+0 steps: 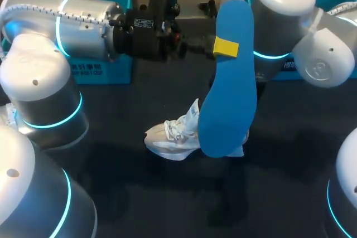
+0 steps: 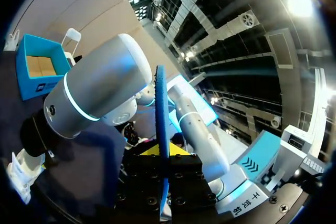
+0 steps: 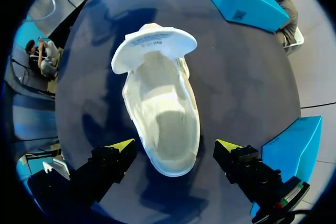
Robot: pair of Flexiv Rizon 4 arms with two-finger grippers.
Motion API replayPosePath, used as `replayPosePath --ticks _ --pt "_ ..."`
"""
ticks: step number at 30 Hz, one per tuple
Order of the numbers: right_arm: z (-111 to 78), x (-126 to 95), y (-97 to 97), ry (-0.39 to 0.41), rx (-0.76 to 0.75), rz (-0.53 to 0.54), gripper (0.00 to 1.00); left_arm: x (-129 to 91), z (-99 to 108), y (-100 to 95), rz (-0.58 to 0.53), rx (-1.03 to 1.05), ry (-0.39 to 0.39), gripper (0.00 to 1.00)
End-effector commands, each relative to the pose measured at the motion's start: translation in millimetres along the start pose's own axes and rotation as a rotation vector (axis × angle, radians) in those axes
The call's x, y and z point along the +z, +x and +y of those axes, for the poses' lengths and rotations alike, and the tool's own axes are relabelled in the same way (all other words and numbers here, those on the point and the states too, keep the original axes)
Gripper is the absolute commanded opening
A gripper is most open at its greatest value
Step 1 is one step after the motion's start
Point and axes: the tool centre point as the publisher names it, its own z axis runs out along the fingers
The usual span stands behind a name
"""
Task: Take the shoe out of the shoebox, open the shoe tongue, remove and reinsert the insole, then place the shoe into the shoebox
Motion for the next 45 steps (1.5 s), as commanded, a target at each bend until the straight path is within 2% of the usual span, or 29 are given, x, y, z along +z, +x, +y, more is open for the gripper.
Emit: replayPosePath --ticks 1,7,17,25,33,34,35,36,38,39,40,45 --pt "0.0 1 0.1 0.001 0.000 -0.002 1.00 1 0 -0.8 -0.001 0.000 -0.002 0.00" --pt "16.2 14 -19.2 -0.022 0.003 -0.019 1.00 1 0 -0.8 -0.001 0.000 -0.002 0.00" --pt "31.5 41 -41.6 -0.038 -0.040 0.000 1.00 1 0 -0.8 -0.001 0.000 -0.002 0.00" --pt "43.4 72 -48.5 -0.049 -0.079 0.041 1.00 1 0 -0.8 -0.001 0.000 -0.002 0.00" --pt "48.2 89 -41.5 -0.035 -0.091 0.093 1.00 1 0 -0.8 -0.001 0.000 -0.002 0.00" --pt "47.3 91 -39.6 -0.036 -0.089 0.097 0.95 1 0 -0.8 -0.001 0.000 -0.002 0.00" --pt "46.8 92 -38.3 -0.029 -0.087 0.110 0.85 1 0 -0.8 -0.001 0.000 -0.002 0.00" --pt "46.7 93 -36.8 -0.018 -0.090 0.122 0.51 1 0 -0.8 -0.001 0.000 -0.002 0.00" --pt "46.4 95 -35.4 -0.018 -0.089 0.126 0.35 1 0 -0.8 -0.001 0.000 -0.002 0.00" --pt "45.9 95 -34.6 -0.016 -0.089 0.132 0.04 1 0 -0.8 -0.001 0.000 -0.002 0.00" --pt "45.6 95 -34.3 -0.011 -0.088 0.134 0.00 1 0 -0.8 -0.001 0.000 -0.002 0.00" --pt "43.0 91 -33.7 -0.002 -0.086 0.134 0.00 1 0 -0.8 -0.001 0.000 -0.002 0.00"
